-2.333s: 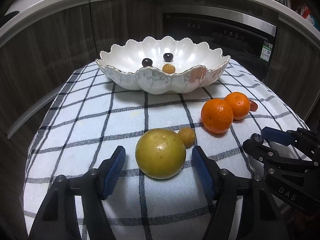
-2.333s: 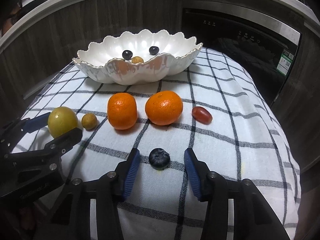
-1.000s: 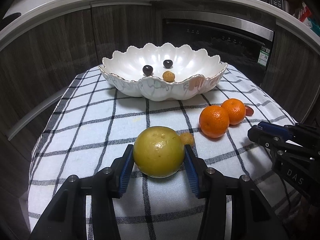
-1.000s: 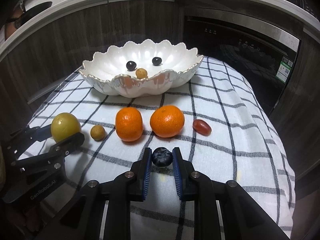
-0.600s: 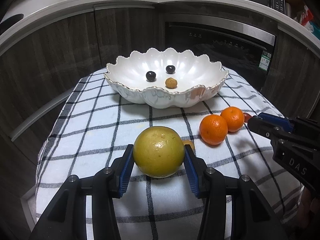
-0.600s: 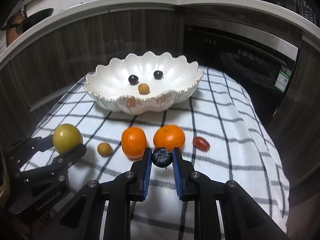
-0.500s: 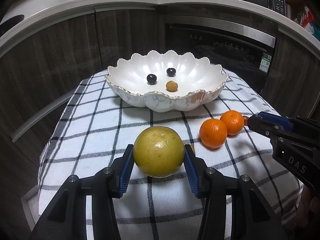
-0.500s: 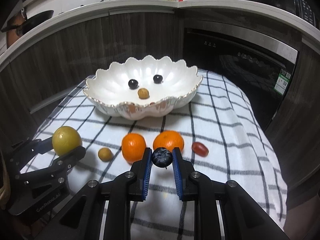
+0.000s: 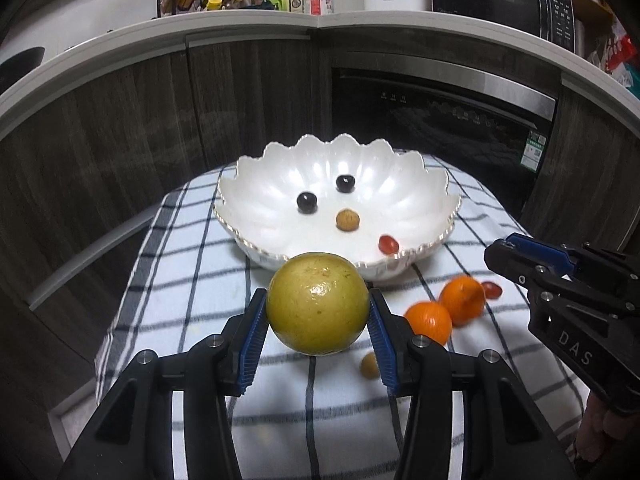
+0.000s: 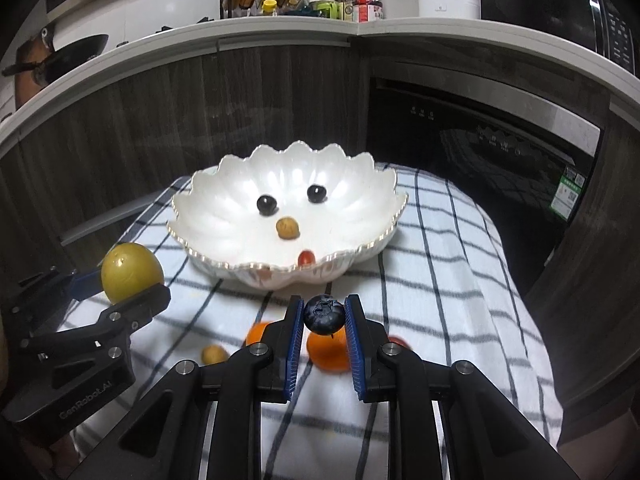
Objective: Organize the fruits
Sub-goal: 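Lift both held fruits and carry them over the white bowl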
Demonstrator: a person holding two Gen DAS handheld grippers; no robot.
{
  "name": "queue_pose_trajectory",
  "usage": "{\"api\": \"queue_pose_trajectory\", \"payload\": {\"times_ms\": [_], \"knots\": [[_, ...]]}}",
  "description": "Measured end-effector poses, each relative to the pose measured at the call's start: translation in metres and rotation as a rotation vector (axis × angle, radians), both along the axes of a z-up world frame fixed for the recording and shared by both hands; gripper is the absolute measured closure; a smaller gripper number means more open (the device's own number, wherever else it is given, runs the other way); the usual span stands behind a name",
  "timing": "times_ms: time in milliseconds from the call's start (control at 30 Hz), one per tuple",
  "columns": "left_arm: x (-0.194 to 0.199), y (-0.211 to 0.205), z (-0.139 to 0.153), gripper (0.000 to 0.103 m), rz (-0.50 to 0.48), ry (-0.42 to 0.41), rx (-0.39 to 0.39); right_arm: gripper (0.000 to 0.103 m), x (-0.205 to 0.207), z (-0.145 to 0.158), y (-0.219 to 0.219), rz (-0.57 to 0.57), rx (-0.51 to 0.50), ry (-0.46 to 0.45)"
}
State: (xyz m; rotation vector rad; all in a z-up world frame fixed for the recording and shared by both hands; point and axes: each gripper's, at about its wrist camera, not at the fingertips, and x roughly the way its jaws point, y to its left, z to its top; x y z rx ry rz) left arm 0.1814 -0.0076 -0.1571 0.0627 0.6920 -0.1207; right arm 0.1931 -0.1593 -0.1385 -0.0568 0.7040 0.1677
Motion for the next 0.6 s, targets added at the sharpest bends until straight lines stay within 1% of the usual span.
{"api": "queue_pose_trajectory", "payload": {"times_ms": [300, 433, 600], "knots": [[0.024, 0.004, 0.015, 0.055, 0.008, -0.008, -0.006, 0.081, 0.027, 0.019, -0.001, -0.019, 0.017, -0.035], [0.036, 0.006, 0.020, 0.055, 0.011, -0.020, -0.006, 0.081, 0.041, 0.024, -0.001, -0.023, 0.021, -0.041], [0.052, 0.007, 0.022, 0.055, 0.009, -0.007, -0.007, 0.081, 0.058, 0.027, 0.001, -0.025, 0.019, -0.038]]}}
